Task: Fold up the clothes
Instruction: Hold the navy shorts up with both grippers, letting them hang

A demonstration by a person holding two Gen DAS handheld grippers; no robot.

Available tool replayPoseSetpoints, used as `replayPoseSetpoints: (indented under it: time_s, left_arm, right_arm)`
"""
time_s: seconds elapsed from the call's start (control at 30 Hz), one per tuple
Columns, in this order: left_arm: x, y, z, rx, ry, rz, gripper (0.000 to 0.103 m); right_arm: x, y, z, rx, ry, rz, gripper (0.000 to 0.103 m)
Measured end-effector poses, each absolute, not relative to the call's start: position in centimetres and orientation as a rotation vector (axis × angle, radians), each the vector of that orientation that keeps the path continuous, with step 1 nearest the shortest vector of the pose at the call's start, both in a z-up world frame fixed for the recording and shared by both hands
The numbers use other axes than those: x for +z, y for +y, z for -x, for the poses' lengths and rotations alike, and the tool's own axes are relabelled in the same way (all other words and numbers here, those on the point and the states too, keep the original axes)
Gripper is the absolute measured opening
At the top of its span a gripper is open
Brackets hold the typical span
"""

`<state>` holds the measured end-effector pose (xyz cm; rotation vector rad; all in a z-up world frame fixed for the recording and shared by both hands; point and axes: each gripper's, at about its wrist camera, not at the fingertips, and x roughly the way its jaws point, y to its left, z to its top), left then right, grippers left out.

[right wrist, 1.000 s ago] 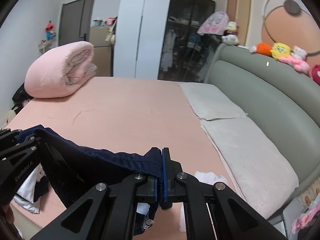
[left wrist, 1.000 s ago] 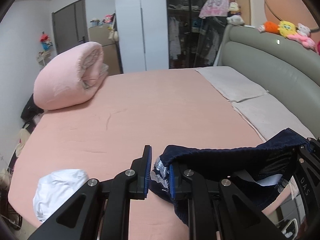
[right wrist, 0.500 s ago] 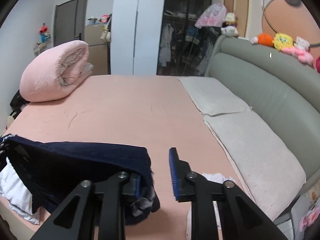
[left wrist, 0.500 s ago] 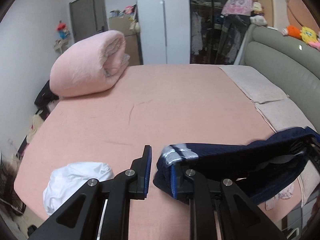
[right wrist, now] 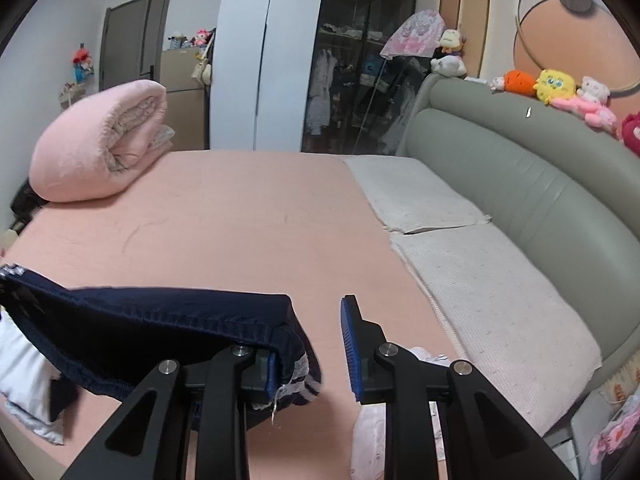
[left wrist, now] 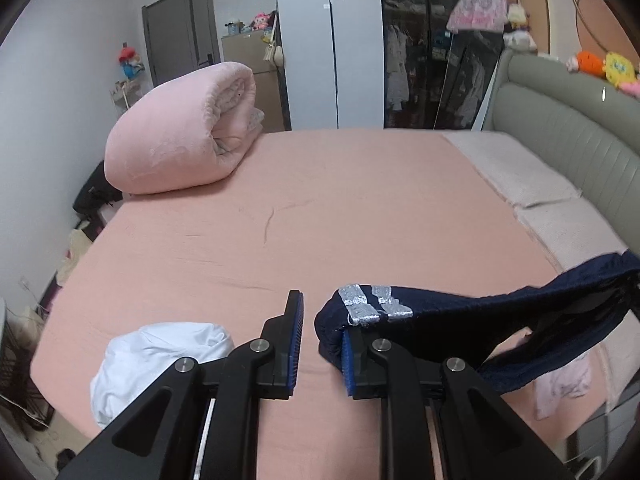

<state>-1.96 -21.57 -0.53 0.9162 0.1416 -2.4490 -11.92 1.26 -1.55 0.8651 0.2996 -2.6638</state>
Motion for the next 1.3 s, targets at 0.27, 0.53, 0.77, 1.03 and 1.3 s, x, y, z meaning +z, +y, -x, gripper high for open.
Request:
replayPoseSetpoints:
  time_s: [0.27, 0.53, 0.77, 1.03, 1.3]
  left_arm:
    - [1.2, -21.4, 2.0, -2.456, 0.120, -0.875, 0.016]
    - [0.8, -22.3, 4.8, -2.463, 0.130, -0.895, 0.016]
    - [1.0, -23.8, 9.1, -2.441, 0.091, -0.867, 0.016]
    - [1.7, -24.8, 12.7, -2.450, 0.052, -0.798, 0.016]
    - [1.7, -26.0, 16.3, -2.433, 0.023, -0.828, 0.016]
  right_arm:
    - [-0.2, 1.8, 10.4, -2.629, 0.319, -0.836, 0.023]
    - [-0.1, 0.4, 13.4, -2.640, 0.362, -0.823, 0.021]
    - [0.9, -2.6, 18.2, -2.636, 0.473, -0.781, 0.021]
    - [1.8, -4.3, 21.9, -2.645, 0.509, -0.752, 0.021]
    - [2.4, -5.8, 25.3, -2.654, 0.540, -0.728, 0.021]
